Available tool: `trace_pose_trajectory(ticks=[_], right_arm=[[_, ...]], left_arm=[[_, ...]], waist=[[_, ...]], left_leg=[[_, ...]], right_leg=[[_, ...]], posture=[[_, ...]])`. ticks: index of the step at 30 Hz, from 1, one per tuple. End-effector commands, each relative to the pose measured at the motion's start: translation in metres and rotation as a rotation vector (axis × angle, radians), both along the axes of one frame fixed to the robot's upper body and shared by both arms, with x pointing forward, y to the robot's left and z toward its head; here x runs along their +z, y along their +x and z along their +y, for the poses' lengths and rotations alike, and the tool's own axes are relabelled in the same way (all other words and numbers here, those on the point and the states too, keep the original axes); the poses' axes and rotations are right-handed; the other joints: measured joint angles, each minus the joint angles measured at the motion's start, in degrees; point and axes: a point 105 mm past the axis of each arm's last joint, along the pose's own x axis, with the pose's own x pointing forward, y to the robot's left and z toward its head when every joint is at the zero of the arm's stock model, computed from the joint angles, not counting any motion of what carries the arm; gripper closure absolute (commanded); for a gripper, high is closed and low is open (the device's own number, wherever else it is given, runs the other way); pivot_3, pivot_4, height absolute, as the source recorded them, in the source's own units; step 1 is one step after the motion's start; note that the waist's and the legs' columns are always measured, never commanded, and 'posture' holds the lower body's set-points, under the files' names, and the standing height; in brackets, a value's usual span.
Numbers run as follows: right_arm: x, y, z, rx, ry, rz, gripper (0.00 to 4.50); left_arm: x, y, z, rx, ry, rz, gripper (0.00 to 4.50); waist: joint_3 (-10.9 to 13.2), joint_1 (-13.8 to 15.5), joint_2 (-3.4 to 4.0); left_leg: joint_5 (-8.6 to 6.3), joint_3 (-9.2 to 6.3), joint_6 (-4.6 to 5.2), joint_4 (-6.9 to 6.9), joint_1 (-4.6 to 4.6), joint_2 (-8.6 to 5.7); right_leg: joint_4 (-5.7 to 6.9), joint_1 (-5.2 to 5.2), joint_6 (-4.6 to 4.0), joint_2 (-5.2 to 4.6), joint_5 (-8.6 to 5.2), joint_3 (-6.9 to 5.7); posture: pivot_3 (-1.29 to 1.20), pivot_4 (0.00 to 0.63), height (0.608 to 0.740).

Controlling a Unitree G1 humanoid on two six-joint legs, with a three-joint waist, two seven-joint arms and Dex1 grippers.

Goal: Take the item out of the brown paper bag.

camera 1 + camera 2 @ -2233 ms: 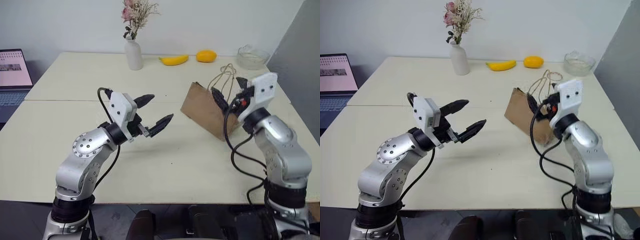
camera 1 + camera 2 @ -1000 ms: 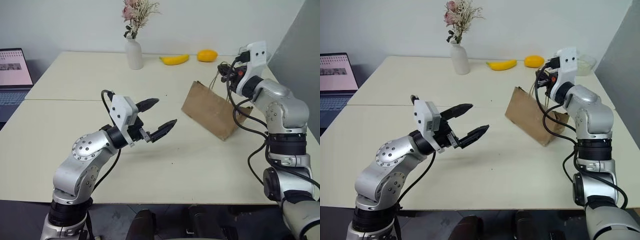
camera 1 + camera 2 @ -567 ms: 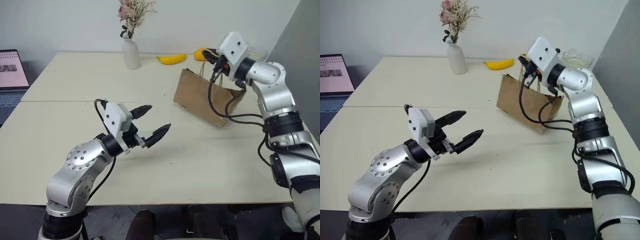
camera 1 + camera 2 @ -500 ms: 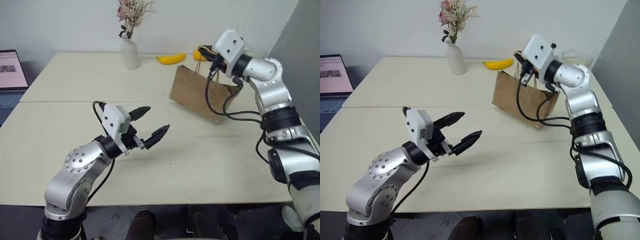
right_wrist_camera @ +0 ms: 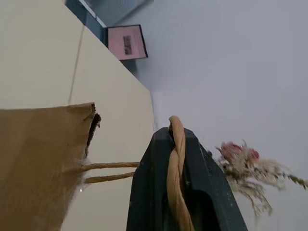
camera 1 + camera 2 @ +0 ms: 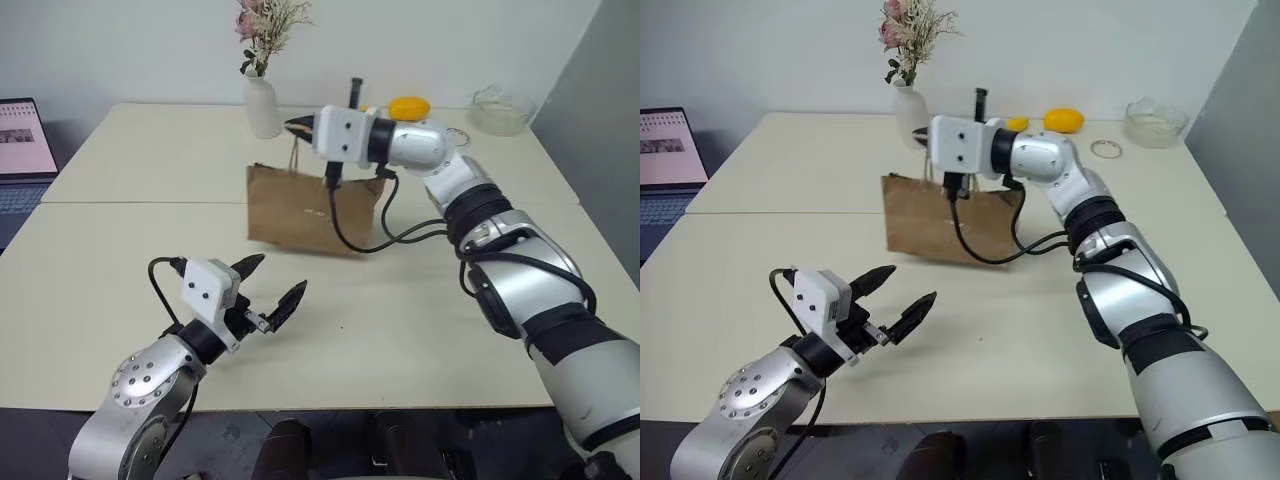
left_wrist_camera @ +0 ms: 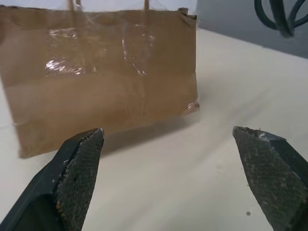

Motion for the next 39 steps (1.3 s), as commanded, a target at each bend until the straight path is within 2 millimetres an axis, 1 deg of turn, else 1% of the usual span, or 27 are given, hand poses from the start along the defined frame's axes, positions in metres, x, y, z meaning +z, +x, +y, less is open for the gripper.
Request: trace_pose_trajectory(ticks=[1, 5, 12, 17, 20, 25, 29, 32, 34, 39], right_arm=[[0.013, -0.007, 0.009, 0.029, -0.021, -0.099, 4.48], [0.005, -0.007, 0.016, 0.024, -0.067, -0.128, 4.48], [0.007, -0.011, 0.022, 0.036, -0.116, -0.216, 4.48], [0.007, -0.007, 0.020, 0.008, -0.165, -0.283, 4.48], [0.013, -0.005, 0.019, -0.006, -0.161, -0.313, 4.48], [0.016, -0.003, 0.018, -0.029, -0.169, -0.383, 4.48], [0.027, -0.003, 0.019, -0.047, -0.143, -0.437, 4.48], [0.030, -0.002, 0.019, -0.056, -0.143, -0.458, 4.48], [0.029, -0.001, 0.019, -0.063, -0.152, -0.468, 4.48], [0.012, 0.005, 0.017, -0.085, -0.204, -0.476, 4.48]], left_arm=[[0.018, -0.003, -0.003, 0.008, 0.009, -0.097, 0.00], [0.021, -0.001, -0.005, 0.011, 0.010, -0.112, 0.00], [0.024, 0.001, -0.009, 0.005, 0.008, -0.119, 0.00], [0.026, 0.003, -0.011, -0.006, 0.010, -0.127, 0.00], [0.027, 0.003, -0.013, -0.014, 0.012, -0.131, 0.00], [0.028, 0.004, -0.015, -0.022, 0.014, -0.135, 0.00], [0.027, 0.005, -0.014, -0.025, 0.016, -0.138, 0.00], [0.026, 0.005, -0.014, -0.029, 0.018, -0.138, 0.00], [0.026, 0.006, -0.015, -0.031, 0.019, -0.138, 0.00], [0.026, 0.007, -0.019, -0.040, 0.018, -0.141, 0.00]], waist=[[0.0, 0.1, 0.00], [0.0, 0.1, 0.00], [0.0, -0.1, 0.00], [0.0, -0.1, 0.00], [0.0, 0.0, 0.00], [0.0, -0.1, 0.00], [0.0, -0.1, 0.00], [0.0, -0.1, 0.00], [0.0, -0.1, 0.00], [0.0, -0.1, 0.00]], left_leg=[[0.00, -0.02, 0.00, 0.01, 0.00, -0.01], [0.00, 0.01, 0.00, 0.02, 0.00, -0.04], [0.00, -0.03, 0.00, -0.01, 0.02, 0.02], [0.00, -0.02, 0.00, 0.00, 0.03, 0.01], [0.00, -0.01, 0.00, 0.01, 0.03, 0.01], [0.00, -0.01, 0.00, 0.00, 0.03, 0.01], [0.00, -0.01, 0.00, 0.00, 0.03, 0.01], [0.00, 0.01, 0.00, 0.00, 0.02, 0.01], [0.00, 0.00, 0.00, -0.01, 0.02, 0.01], [0.00, -0.01, 0.00, -0.02, 0.02, 0.00]], right_leg=[[0.01, 0.01, 0.00, -0.01, 0.00, -0.02], [0.01, 0.02, -0.04, -0.03, 0.02, -0.01], [0.06, 0.00, -0.06, 0.02, 0.01, -0.05], [0.07, 0.00, -0.06, 0.01, 0.01, -0.03], [0.06, 0.00, -0.06, 0.01, 0.01, -0.02], [0.08, 0.00, -0.07, 0.02, 0.01, -0.02], [0.08, -0.01, -0.07, 0.02, 0.01, -0.02], [0.07, -0.02, -0.07, 0.02, 0.01, 0.00], [0.07, -0.02, -0.08, 0.02, 0.01, 0.00], [0.07, -0.02, -0.08, 0.02, 0.00, -0.01]], posture=[[0.00, 0.150, 0.740], [0.00, 0.150, 0.740], [0.00, 0.150, 0.740], [0.00, 0.150, 0.740], [0.00, 0.150, 0.740], [0.00, 0.150, 0.740], [0.00, 0.150, 0.740], [0.00, 0.150, 0.740], [0.00, 0.150, 0.740], [0.00, 0.150, 0.740]])
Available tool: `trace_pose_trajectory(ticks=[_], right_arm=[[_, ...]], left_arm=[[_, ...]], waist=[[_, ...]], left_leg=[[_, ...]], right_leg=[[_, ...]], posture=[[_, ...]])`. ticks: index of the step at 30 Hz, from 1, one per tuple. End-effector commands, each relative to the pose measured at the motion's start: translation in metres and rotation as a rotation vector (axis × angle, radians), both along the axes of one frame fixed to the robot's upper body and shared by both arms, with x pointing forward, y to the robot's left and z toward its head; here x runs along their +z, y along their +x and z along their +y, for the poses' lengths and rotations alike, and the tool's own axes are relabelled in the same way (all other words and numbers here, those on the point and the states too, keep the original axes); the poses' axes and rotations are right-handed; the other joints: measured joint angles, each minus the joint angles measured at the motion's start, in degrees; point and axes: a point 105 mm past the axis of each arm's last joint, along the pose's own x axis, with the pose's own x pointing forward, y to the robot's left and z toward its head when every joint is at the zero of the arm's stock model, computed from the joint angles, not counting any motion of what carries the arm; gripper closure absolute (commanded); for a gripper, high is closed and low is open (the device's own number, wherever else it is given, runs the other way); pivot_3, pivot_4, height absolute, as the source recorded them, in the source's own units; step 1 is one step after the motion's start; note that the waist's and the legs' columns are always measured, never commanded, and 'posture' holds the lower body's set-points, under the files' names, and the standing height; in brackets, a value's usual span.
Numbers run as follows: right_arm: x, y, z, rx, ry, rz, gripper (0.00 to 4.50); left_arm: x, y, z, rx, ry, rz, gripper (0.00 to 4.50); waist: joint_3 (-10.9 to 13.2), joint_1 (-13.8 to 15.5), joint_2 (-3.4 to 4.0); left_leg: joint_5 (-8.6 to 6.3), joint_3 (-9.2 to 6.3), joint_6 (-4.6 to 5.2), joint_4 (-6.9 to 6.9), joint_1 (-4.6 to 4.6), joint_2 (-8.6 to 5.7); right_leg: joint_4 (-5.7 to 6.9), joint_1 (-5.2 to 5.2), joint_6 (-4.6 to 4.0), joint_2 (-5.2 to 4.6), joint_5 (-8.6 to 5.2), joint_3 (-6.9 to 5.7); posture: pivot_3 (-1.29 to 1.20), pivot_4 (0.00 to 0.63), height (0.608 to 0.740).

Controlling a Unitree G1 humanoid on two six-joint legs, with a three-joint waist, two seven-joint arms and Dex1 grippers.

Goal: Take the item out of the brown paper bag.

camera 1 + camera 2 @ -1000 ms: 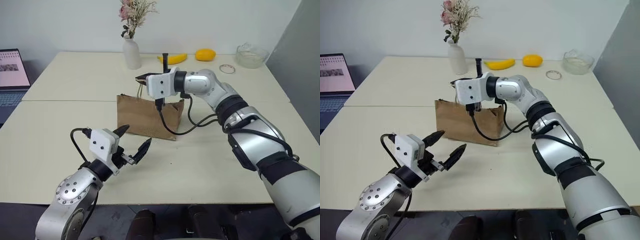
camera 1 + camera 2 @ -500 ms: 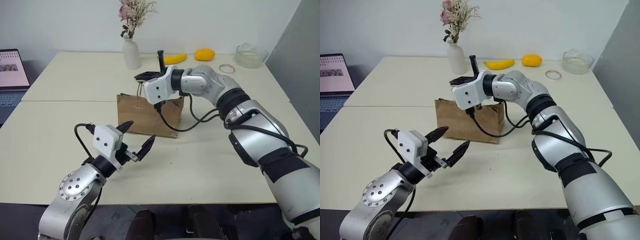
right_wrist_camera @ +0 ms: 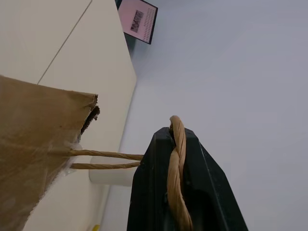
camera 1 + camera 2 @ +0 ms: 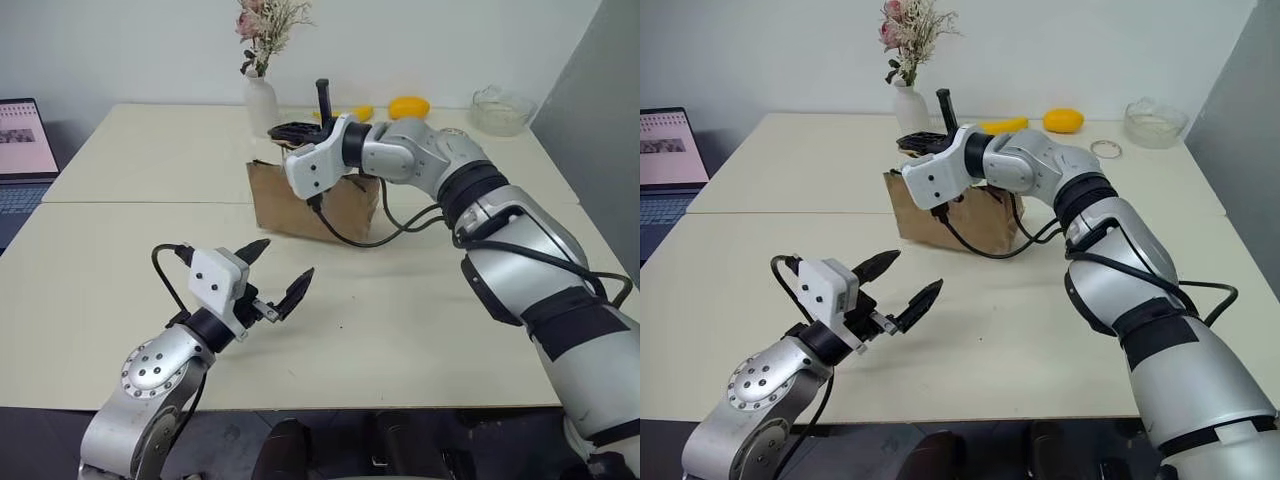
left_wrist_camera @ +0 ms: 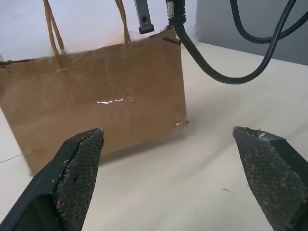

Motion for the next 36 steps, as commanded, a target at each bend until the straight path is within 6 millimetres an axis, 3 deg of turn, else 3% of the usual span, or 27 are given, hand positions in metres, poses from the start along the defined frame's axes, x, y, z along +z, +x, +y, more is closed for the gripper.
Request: trace_pose_trajectory(ticks=[1, 8, 11, 17, 21, 23, 25, 31, 36], right_arm=[[0.012, -0.001, 0.003, 0.000, 0.021, -0.048, 4.48], [-0.007, 0.019, -0.010, -0.142, -0.019, 0.020, 4.48], [-0.007, 0.020, -0.011, -0.157, -0.001, 0.077, 3.98], [-0.003, 0.022, -0.017, -0.187, 0.069, 0.307, 1.92], [0.012, 0.016, -0.032, -0.130, 0.145, 0.504, 0.54], [0.019, 0.012, -0.040, -0.082, 0.174, 0.553, 0.54], [0.025, 0.002, -0.061, -0.007, 0.198, 0.635, 0.54], [0.023, -0.041, -0.106, 0.077, 0.340, 0.855, 0.54], [-0.024, -0.078, -0.126, 0.000, 0.379, 1.088, 0.54]], left_arm=[[0.010, -0.002, -0.006, -0.021, 0.001, -0.051, 0.00], [0.011, -0.002, -0.008, -0.033, 0.004, -0.054, 0.00], [0.011, -0.003, -0.008, -0.038, 0.006, -0.053, 0.00], [0.013, -0.001, -0.010, -0.050, 0.007, -0.054, 0.00], [0.012, -0.002, -0.011, -0.060, 0.010, -0.049, 0.00], [0.011, -0.004, -0.011, -0.066, 0.013, -0.046, 0.00], [0.010, -0.005, -0.011, -0.080, 0.020, -0.038, 0.00], [0.006, -0.004, -0.006, -0.096, 0.045, -0.022, 0.00], [0.000, -0.012, 0.005, -0.125, 0.094, 0.026, 0.00]], waist=[[0.0, 0.0, 0.00], [0.0, 0.0, 0.00], [0.0, 0.0, 0.00], [0.0, 0.0, 0.00], [0.0, 0.0, 0.00], [0.0, 0.0, 0.00], [0.0, 0.2, 0.00], [0.0, 1.0, 0.00], [0.0, 1.0, 0.05]], left_leg=[[0.00, 0.00, 0.00, 0.01, 0.00, 0.00], [0.00, -0.01, 0.00, 0.01, -0.01, 0.00], [0.00, 0.00, 0.00, 0.01, 0.01, 0.01], [0.00, -0.02, 0.00, 0.02, 0.02, 0.01], [0.00, -0.01, 0.01, 0.02, 0.03, 0.01], [0.00, -0.03, 0.01, 0.02, 0.03, 0.01], [0.00, -0.05, 0.01, 0.02, 0.02, 0.01], [-0.01, -0.08, 0.02, 0.03, 0.02, -0.01], [-0.01, -0.07, 0.01, 0.01, 0.08, 0.04]], right_leg=[[0.00, 0.00, 0.00, 0.00, 0.00, 0.00], [0.00, 0.00, 0.00, 0.00, 0.00, -0.01], [0.01, 0.00, 0.00, 0.00, 0.00, -0.01], [0.03, 0.03, 0.01, 0.01, 0.01, -0.03], [0.01, 0.05, 0.02, 0.01, 0.02, -0.04], [0.00, 0.06, 0.02, 0.01, 0.02, -0.05], [-0.04, 0.10, 0.03, 0.01, 0.02, -0.08], [-0.09, 0.15, 0.06, -0.08, 0.03, -0.12], [0.05, 0.08, 0.27, -0.03, -0.18, -0.11]], posture=[[0.00, 0.150, 0.740], [0.00, 0.150, 0.740], [0.00, 0.150, 0.740], [0.00, 0.150, 0.740], [0.00, 0.150, 0.740], [0.00, 0.150, 0.740], [0.00, 0.150, 0.740], [0.00, 0.150, 0.740], [0.00, 0.150, 0.740]])
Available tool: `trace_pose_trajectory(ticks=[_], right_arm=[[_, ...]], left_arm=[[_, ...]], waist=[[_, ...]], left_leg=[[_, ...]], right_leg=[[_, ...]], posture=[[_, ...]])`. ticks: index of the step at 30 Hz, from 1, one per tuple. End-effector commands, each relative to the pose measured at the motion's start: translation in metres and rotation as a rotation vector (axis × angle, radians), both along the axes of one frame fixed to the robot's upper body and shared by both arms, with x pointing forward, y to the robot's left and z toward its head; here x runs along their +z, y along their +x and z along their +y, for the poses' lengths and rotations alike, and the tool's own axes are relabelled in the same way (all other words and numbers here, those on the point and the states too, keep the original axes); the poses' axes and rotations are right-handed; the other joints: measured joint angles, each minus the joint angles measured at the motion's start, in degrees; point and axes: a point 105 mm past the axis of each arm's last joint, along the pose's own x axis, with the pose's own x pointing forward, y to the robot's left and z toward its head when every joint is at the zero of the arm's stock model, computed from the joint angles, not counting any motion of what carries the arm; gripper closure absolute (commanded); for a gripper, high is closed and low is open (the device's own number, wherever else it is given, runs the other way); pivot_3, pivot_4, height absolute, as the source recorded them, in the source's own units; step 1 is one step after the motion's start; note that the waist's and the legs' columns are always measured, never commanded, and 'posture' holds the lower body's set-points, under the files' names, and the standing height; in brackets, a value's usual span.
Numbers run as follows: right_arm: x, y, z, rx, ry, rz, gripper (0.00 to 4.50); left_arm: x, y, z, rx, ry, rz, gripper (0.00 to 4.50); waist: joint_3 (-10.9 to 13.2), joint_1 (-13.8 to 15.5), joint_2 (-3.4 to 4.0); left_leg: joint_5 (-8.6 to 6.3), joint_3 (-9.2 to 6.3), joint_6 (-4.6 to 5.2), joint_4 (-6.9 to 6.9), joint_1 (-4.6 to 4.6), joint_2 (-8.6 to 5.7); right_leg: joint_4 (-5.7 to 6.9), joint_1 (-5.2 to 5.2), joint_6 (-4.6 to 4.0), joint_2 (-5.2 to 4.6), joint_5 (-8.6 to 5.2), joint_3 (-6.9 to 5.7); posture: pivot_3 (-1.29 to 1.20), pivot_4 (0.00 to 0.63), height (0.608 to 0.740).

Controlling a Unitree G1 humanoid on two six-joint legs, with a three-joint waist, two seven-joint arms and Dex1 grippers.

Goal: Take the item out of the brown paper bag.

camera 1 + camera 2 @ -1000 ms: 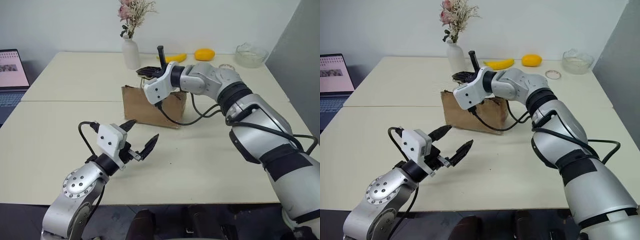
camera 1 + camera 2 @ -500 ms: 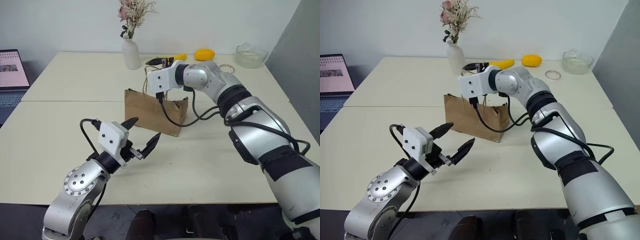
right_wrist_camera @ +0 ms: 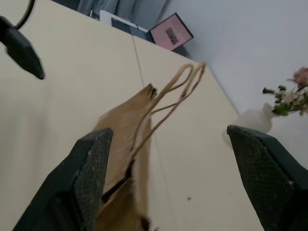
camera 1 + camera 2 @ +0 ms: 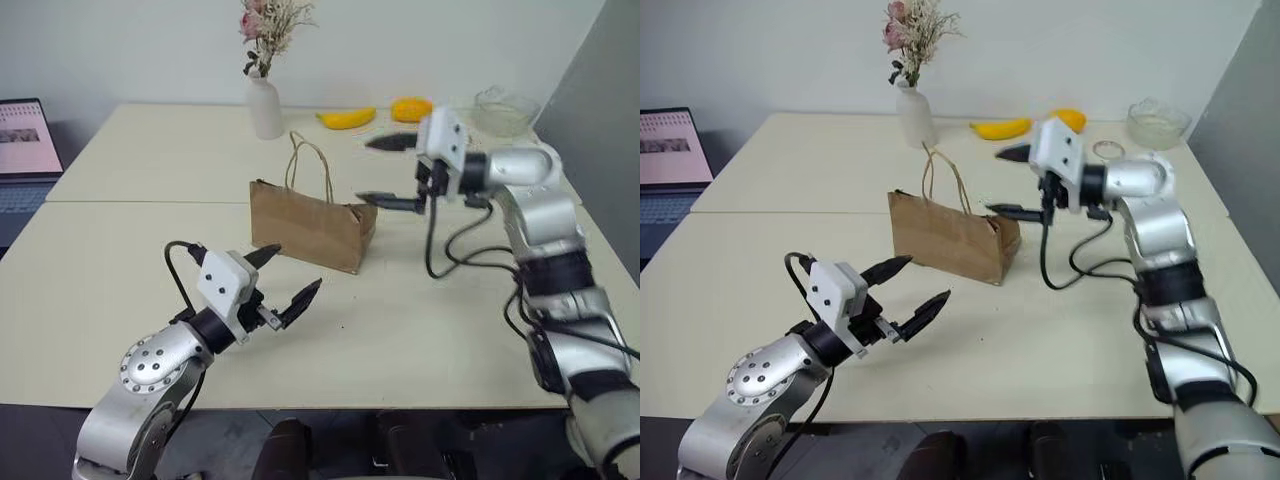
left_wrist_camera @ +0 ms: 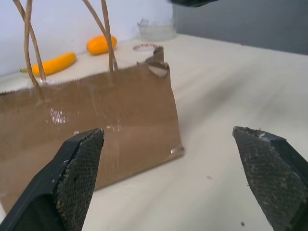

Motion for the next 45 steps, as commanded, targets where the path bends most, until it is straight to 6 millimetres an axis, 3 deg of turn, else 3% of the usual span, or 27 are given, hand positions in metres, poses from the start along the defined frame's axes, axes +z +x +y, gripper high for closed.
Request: trace_pose_trajectory(ticks=[1, 3, 8, 11, 18, 23, 30, 34, 40, 45], right_arm=[[-0.011, -0.029, -0.003, 0.001, 0.014, 0.091, 0.54], [-0.053, -0.048, -0.003, -0.039, -0.011, 0.222, 0.54], [-0.107, -0.084, 0.016, -0.001, -0.083, 0.401, 0.54], [-0.125, -0.080, 0.030, -0.026, -0.079, 0.432, 0.54], [-0.152, -0.049, 0.070, -0.128, -0.033, 0.480, 0.54], [-0.163, -0.021, 0.076, -0.238, -0.024, 0.475, 0.54], [-0.153, 0.012, 0.067, -0.377, 0.027, 0.421, 0.54], [-0.150, 0.021, 0.062, -0.414, 0.038, 0.396, 0.54], [-0.145, 0.022, 0.060, -0.413, 0.055, 0.387, 0.54], [-0.127, -0.017, 0.057, -0.238, 0.091, 0.378, 0.54]], left_arm=[[0.004, -0.007, 0.010, -0.022, 0.034, 0.002, 0.00], [-0.010, -0.019, 0.028, -0.060, 0.108, 0.086, 0.00], [-0.014, -0.030, 0.039, -0.107, 0.144, 0.142, 0.00], [-0.014, -0.031, 0.042, -0.115, 0.147, 0.157, 0.00], [-0.012, -0.043, 0.038, -0.162, 0.131, 0.196, 0.00], [-0.011, -0.047, 0.035, -0.172, 0.126, 0.204, 0.00], [-0.014, -0.047, 0.030, -0.176, 0.119, 0.207, 0.00], [-0.016, -0.045, 0.029, -0.178, 0.118, 0.211, 0.00], [-0.016, -0.040, 0.027, -0.182, 0.120, 0.200, 0.00], [0.000, -0.020, 0.033, -0.086, 0.076, 0.123, 0.00]], waist=[[0.0, -0.1, 0.03], [-0.1, 0.0, -0.09], [0.1, -0.1, 0.10], [0.0, -0.2, 0.01], [0.0, -0.9, -0.03], [0.0, -1.0, -0.05], [0.0, -1.0, -0.05], [0.0, -1.0, -0.05], [0.0, -1.0, -0.04], [0.0, -0.8, -0.04]], left_leg=[[0.00, 0.00, 0.00, 0.00, 0.01, 0.00], [0.00, 0.02, 0.00, 0.02, 0.05, -0.02], [0.00, 0.05, -0.02, 0.04, 0.10, 0.00], [0.00, 0.06, -0.02, 0.08, 0.13, 0.00], [-0.01, 0.02, -0.03, 0.01, 0.06, 0.04], [-0.02, 0.01, -0.04, 0.02, 0.03, 0.00], [-0.02, 0.01, -0.04, 0.02, 0.05, -0.01], [-0.02, 0.02, -0.04, 0.02, 0.05, -0.01], [-0.02, 0.03, -0.04, 0.02, 0.05, 0.00], [-0.02, 0.00, -0.03, 0.01, 0.02, 0.00]], right_leg=[[0.02, 0.00, 0.00, 0.00, -0.01, 0.00], [0.10, -0.01, 0.02, 0.01, -0.03, 0.02], [0.17, -0.04, -0.39, 0.04, -0.30, 0.03], [0.14, -0.01, -0.38, 0.04, -0.30, 0.01], [0.13, -0.06, -0.25, 0.11, -0.23, -0.01], [0.06, -0.05, -0.07, 0.10, -0.14, -0.01], [0.07, -0.04, -0.06, 0.11, -0.13, 0.00], [0.07, -0.04, -0.03, 0.11, -0.11, 0.01], [0.08, -0.04, -0.03, 0.12, -0.11, 0.02], [0.04, -0.04, -0.02, 0.12, -0.11, -0.01]], posture=[[0.00, 0.150, 0.740], [0.00, 0.150, 0.740], [0.00, 0.150, 0.740], [0.00, 0.150, 0.740], [0.00, 0.150, 0.740], [0.00, 0.150, 0.740], [0.00, 0.150, 0.740], [0.00, 0.150, 0.740], [0.00, 0.150, 0.740], [0.00, 0.150, 0.740]])
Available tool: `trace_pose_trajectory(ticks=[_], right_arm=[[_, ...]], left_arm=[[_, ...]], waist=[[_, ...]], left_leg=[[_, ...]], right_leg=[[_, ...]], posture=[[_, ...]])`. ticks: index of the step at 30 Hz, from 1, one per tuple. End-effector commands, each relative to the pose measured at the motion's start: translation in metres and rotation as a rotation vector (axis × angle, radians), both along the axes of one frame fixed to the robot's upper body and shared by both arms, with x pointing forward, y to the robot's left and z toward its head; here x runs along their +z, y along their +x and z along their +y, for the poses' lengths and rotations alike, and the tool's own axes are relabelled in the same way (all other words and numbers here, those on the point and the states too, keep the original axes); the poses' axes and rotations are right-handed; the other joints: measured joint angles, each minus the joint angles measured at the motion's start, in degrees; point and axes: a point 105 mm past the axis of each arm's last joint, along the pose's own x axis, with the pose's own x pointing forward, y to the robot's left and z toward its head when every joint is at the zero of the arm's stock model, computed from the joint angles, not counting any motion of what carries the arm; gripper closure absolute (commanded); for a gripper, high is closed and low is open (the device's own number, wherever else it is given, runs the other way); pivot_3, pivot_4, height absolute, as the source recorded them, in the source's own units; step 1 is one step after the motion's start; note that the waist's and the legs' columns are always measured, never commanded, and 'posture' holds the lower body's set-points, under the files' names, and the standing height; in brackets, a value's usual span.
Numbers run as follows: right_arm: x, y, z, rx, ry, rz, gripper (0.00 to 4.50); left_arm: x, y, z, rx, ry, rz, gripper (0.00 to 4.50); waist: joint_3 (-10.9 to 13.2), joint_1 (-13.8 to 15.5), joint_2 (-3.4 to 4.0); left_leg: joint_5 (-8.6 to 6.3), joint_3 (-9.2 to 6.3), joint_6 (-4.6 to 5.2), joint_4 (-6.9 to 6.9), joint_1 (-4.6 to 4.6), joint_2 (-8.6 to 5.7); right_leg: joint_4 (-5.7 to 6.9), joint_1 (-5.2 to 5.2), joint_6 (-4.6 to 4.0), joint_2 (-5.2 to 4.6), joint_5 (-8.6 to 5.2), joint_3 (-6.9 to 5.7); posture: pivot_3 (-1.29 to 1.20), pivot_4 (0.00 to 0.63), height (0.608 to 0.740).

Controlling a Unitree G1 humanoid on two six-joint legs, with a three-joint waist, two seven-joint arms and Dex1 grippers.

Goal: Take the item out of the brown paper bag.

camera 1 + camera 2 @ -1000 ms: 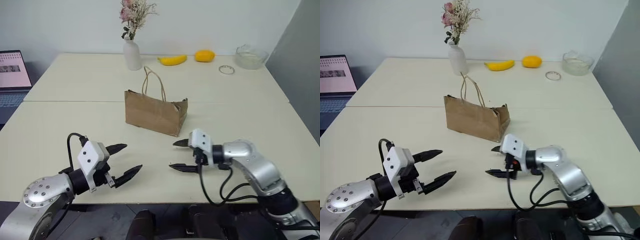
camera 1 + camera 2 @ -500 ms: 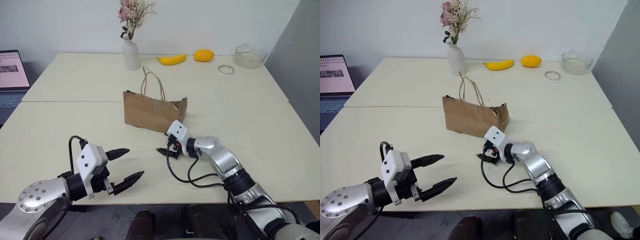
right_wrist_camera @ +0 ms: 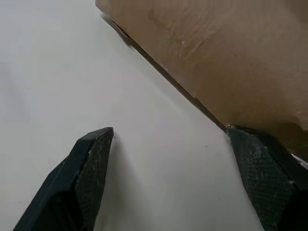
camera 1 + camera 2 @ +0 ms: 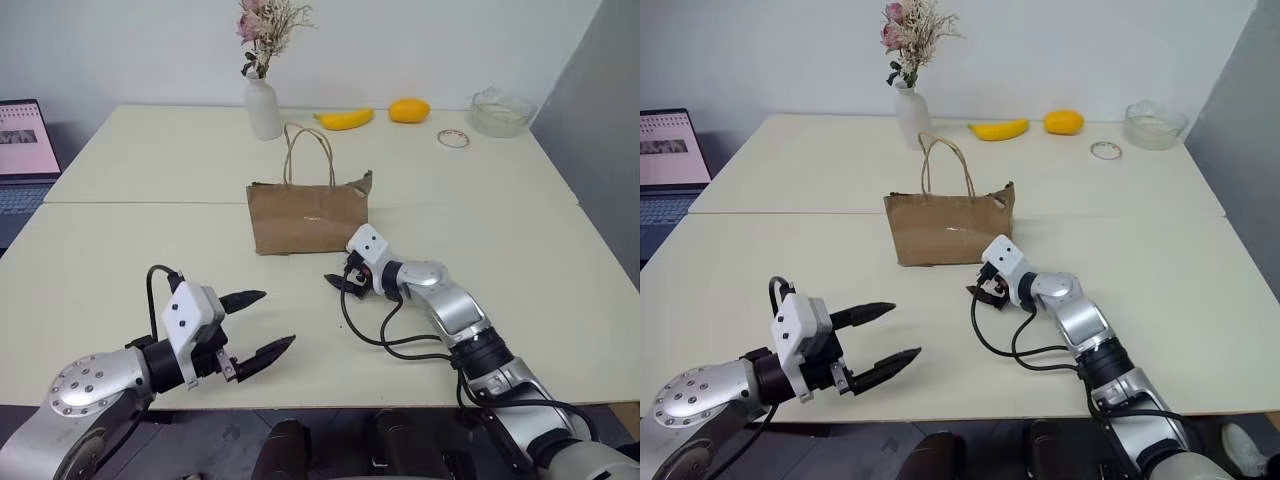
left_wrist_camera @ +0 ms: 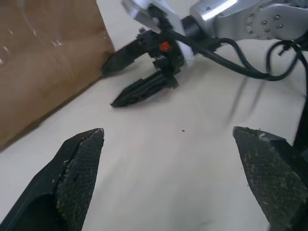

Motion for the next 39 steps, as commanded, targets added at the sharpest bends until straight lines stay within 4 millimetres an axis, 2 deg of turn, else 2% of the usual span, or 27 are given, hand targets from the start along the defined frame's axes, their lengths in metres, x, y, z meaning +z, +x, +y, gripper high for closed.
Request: trace_pose_trajectory(ticks=[1, 4, 7, 12, 19, 23, 27, 32, 39], right_arm=[[0.032, -0.030, -0.001, 0.131, 0.095, -0.073, 0.54], [0.049, -0.052, -0.017, 0.146, 0.151, -0.093, 0.54], [0.063, -0.067, -0.034, 0.103, 0.175, -0.120, 0.52], [0.088, -0.073, -0.049, -0.006, 0.198, -0.195, 0.52], [0.089, -0.074, -0.058, -0.089, 0.182, -0.204, 0.52], [0.089, -0.077, -0.062, -0.114, 0.166, -0.215, 0.52], [0.089, -0.079, -0.065, -0.131, 0.156, -0.215, 0.52], [0.084, -0.084, -0.069, -0.152, 0.134, -0.205, 0.52], [0.080, -0.098, -0.078, -0.129, 0.101, -0.171, 0.52]], left_arm=[[0.016, 0.017, 0.007, 0.081, -0.027, -0.075, 0.00], [0.031, 0.035, 0.017, 0.140, -0.044, -0.137, 0.00], [0.054, 0.065, 0.036, 0.239, -0.087, -0.221, 0.59], [0.087, 0.119, 0.056, 0.326, -0.090, -0.308, 2.16], [0.101, 0.178, 0.058, 0.308, -0.026, -0.346, 4.43], [0.093, 0.217, 0.049, 0.308, 0.083, -0.328, 4.48], [0.075, 0.233, 0.038, 0.267, 0.178, -0.276, 4.48], [0.054, 0.227, 0.016, 0.088, 0.230, -0.203, 4.48], [0.041, 0.201, 0.007, -0.170, 0.259, -0.119, 4.48]], waist=[[0.0, 0.1, 0.00], [0.0, 0.1, -0.01], [0.0, 0.1, -0.03], [0.0, 0.1, -0.05], [0.0, 0.1, -0.07], [0.0, 0.5, -0.10], [0.0, 0.8, -0.11], [0.0, 0.6, -0.11], [0.0, 0.5, -0.12]], left_leg=[[0.00, -0.04, 0.00, 0.00, -0.03, -0.01], [0.00, -0.07, 0.00, 0.00, -0.04, -0.01], [0.00, -0.04, 0.00, 0.02, -0.01, -0.02], [0.01, -0.02, -0.01, 0.02, -0.01, -0.10], [0.01, 0.06, -0.01, -0.01, -0.17, -0.11], [0.01, 0.09, -0.01, 0.04, -0.39, -0.16], [0.00, 0.20, 0.01, 0.08, -0.50, -0.20], [0.00, 0.27, 0.01, 0.08, -0.68, -0.16], [0.00, 0.20, 0.02, 0.13, -0.75, -0.16]], right_leg=[[-0.02, 0.01, 0.01, 0.00, 0.00, -0.03], [-0.06, 0.02, 0.03, 0.00, 0.02, -0.05], [-0.07, 0.04, 0.09, 0.00, 0.05, -0.04], [-0.06, 0.05, 0.10, 0.15, 0.06, -0.09], [-0.22, -0.01, 0.14, 0.23, 0.08, -0.05], [-0.33, -0.05, 0.21, 0.19, 0.11, -0.17], [-0.40, -0.10, 0.26, 0.18, 0.13, -0.17], [-0.37, -0.27, 0.30, 0.19, 0.11, -0.14], [-0.32, -0.30, 0.30, 0.18, 0.11, -0.18]], posture=[[0.00, 0.150, 0.740], [0.00, 0.150, 0.740], [0.00, 0.150, 0.740], [0.00, 0.150, 0.740], [0.00, 0.150, 0.740], [0.00, 0.150, 0.740], [0.00, 0.150, 0.740], [0.00, 0.150, 0.740], [0.00, 0.150, 0.740]])
